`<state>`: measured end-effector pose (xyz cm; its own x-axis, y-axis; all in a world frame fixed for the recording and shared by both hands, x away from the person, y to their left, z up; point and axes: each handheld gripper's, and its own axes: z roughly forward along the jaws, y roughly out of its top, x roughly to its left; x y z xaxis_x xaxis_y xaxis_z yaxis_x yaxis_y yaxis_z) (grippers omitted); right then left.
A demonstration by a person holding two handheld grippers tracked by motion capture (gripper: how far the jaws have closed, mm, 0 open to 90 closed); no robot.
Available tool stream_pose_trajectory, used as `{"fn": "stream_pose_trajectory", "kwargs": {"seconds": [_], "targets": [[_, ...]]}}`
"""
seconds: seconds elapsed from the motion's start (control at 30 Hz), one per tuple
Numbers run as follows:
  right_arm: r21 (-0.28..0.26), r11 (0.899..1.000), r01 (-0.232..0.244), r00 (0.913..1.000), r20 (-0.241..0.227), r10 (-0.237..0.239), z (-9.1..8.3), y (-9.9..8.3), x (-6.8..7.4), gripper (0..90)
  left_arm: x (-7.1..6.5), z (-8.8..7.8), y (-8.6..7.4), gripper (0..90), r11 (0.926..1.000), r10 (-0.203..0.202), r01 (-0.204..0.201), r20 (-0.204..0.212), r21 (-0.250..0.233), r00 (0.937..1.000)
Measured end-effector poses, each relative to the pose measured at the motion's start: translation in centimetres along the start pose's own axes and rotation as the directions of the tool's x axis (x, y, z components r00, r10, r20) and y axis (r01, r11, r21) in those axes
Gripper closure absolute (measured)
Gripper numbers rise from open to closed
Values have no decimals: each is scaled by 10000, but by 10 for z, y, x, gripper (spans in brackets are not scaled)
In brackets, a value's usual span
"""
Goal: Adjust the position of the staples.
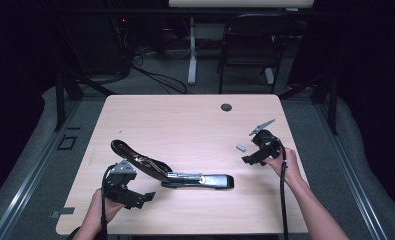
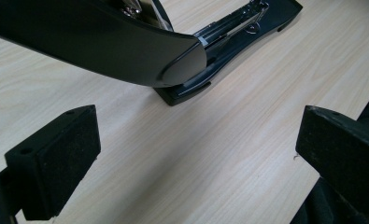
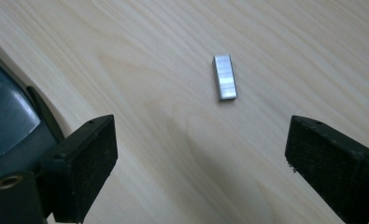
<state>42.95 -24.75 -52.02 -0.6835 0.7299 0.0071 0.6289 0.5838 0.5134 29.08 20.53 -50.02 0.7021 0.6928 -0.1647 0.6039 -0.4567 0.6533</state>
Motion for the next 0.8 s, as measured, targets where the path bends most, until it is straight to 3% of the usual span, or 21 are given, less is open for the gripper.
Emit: {"fn": "stream_pose_trajectory", "kwargs": {"seconds": [0.1, 0.17, 0.4, 0.5, 0.6, 0.8], "targets": [[81, 9999, 150, 9999, -83, -150, 8, 9, -4, 146, 0, 1, 0, 0, 10000, 34, -34, 25, 18, 10000], [132, 9999, 31, 9996, -267, -28, 15, 17, -9, 223, 0, 2, 0, 0, 9999, 79, -80, 34, 110, 10000], [160, 9993, -326, 9988, -363, 332, 24, 22, -16, 342, 1, -2, -5, 0, 9998, 59, -56, -142, 179, 9999], [135, 9982, -588, 9968, -534, 595, 28, 25, -19, 480, -1, -5, -7, 0, 9998, 23, -18, -237, 211, 9997], [35, 9974, -715, 9968, -349, 716, 34, 26, -18, 523, -2, -5, -9, 0, 9997, -11, 19, -320, 248, 9995], [571, 9955, -760, 9967, -251, 775, 44, 29, -21, 590, -1, -8, -14, 0, 9994, -59, 75, -445, 348, 9990]]}}
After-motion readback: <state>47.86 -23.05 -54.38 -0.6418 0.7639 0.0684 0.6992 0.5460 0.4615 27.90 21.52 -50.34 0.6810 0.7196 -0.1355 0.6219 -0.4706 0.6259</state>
